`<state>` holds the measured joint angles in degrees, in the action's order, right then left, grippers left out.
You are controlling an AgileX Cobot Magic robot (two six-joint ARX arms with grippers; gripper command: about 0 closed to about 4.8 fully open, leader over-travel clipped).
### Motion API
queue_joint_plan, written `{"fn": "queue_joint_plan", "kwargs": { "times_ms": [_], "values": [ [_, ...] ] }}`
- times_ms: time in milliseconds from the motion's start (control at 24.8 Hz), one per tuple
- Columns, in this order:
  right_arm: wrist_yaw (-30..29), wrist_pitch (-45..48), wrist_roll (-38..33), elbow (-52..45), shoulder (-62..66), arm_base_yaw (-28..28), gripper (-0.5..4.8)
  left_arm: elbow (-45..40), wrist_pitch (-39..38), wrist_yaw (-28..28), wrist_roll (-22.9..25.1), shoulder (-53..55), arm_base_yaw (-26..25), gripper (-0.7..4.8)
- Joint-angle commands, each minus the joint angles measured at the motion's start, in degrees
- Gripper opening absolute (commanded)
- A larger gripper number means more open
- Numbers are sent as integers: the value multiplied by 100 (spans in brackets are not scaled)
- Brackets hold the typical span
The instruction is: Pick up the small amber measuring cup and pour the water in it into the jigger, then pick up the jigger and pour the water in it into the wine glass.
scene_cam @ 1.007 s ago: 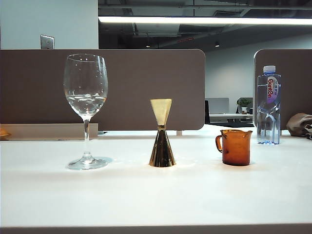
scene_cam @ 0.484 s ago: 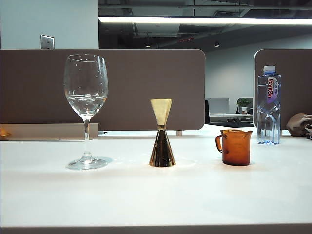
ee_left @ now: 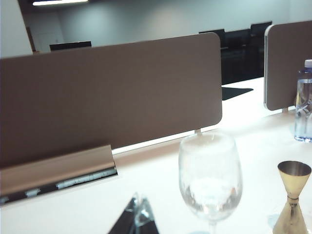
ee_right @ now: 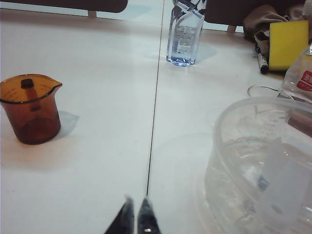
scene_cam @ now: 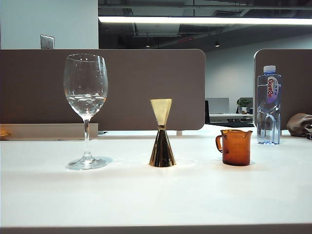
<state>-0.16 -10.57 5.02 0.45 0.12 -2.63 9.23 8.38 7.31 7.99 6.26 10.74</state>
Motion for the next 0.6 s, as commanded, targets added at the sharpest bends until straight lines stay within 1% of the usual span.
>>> {"fn": "queue_joint_plan", "kwargs": {
  "times_ms": [40,242,282,403,484,564,604],
  "values": [
    [2,13,-2,-42,0,2,22,-387,201,-439,-367,-232,-96,-2],
    [2,13,-2,-42,0,2,22,-831,201,-1172,-833,-579,-254,-2],
    [2,13,-2,-42,0,2,22,-890,214,-1211,-870,-603,-291,-2],
    [2,13,-2,-42,0,2,22,-883,-76,-1209,-866,-595,-444,-2],
    [2,13,-2,-42,0,0,22,-883,-463,-1211,-844,-595,-625,-2],
    [2,13,-2,-42,0,2,22,-883,-1237,-1211,-844,-595,-837,-2],
    [2,13,-4,-42,0,2,22,-883,-1410,-1211,-844,-595,-868,-2]
  ]
}}
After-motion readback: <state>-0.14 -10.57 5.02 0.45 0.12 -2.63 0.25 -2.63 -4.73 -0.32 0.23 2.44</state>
